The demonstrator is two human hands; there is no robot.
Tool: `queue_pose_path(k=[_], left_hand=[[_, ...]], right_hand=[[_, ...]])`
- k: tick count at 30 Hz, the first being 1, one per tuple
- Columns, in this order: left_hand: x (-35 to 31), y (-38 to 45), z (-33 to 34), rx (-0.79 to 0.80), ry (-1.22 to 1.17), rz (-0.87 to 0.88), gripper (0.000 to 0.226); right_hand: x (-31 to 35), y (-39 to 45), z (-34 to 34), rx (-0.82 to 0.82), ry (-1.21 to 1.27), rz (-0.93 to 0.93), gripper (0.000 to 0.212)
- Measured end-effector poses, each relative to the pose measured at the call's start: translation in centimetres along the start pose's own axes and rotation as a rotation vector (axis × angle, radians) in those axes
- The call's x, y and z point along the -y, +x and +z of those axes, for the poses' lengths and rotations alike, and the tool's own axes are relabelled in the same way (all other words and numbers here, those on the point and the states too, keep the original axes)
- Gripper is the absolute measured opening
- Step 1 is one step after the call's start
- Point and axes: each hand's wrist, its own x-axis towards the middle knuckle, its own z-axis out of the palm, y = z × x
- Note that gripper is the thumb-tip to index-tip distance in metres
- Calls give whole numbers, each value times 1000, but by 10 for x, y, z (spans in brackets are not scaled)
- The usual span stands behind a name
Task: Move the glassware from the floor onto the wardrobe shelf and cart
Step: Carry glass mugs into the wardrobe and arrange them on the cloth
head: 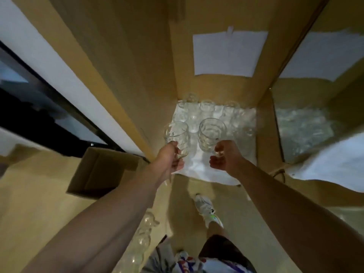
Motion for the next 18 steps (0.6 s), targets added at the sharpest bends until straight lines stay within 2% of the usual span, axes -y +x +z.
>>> queue_pose_path(k=[7, 18], left_hand=[[-34, -108, -4, 167, 62, 242, 34], [-23, -209, 43, 322, 238, 408, 34]], right_hand=[[5, -126, -29, 4, 11, -251, 24], [-2, -239, -116, -123, 44, -454, 27]])
